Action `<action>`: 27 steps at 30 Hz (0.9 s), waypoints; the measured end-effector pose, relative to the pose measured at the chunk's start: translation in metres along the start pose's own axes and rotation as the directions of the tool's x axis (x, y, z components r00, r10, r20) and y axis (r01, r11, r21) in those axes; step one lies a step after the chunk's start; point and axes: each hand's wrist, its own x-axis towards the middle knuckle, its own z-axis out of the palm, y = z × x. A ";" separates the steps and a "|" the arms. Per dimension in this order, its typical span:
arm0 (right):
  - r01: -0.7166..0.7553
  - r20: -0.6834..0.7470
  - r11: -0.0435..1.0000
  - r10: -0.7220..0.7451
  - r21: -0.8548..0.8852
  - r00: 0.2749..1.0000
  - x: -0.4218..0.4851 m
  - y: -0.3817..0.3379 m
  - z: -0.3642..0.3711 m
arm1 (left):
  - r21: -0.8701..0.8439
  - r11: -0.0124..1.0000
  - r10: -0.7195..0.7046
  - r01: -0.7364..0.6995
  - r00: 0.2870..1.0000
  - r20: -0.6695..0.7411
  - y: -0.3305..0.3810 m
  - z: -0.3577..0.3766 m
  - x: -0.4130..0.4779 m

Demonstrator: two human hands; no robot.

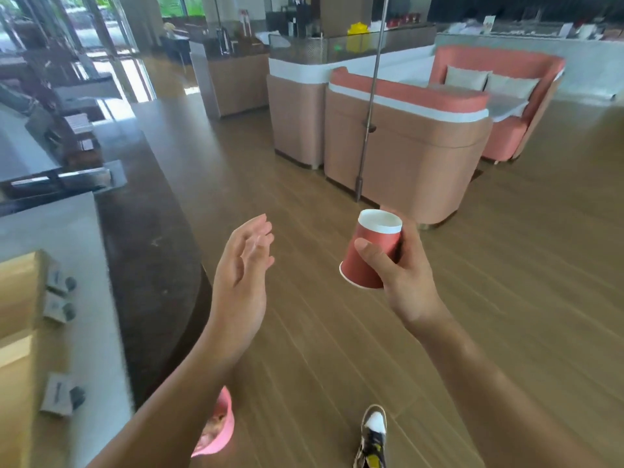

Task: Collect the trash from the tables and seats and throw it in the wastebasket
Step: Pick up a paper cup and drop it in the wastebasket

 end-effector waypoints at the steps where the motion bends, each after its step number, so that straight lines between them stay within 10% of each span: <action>1: -0.001 0.019 1.000 0.000 0.010 1.000 0.022 0.010 0.002 | 0.016 1.000 -0.008 0.008 1.000 -0.016 -0.010 0.004 0.018; 27: 0.073 0.486 0.990 -0.123 0.121 0.865 0.541 0.169 0.215 | 0.308 0.943 0.069 0.129 0.826 -0.559 -0.145 -0.041 0.445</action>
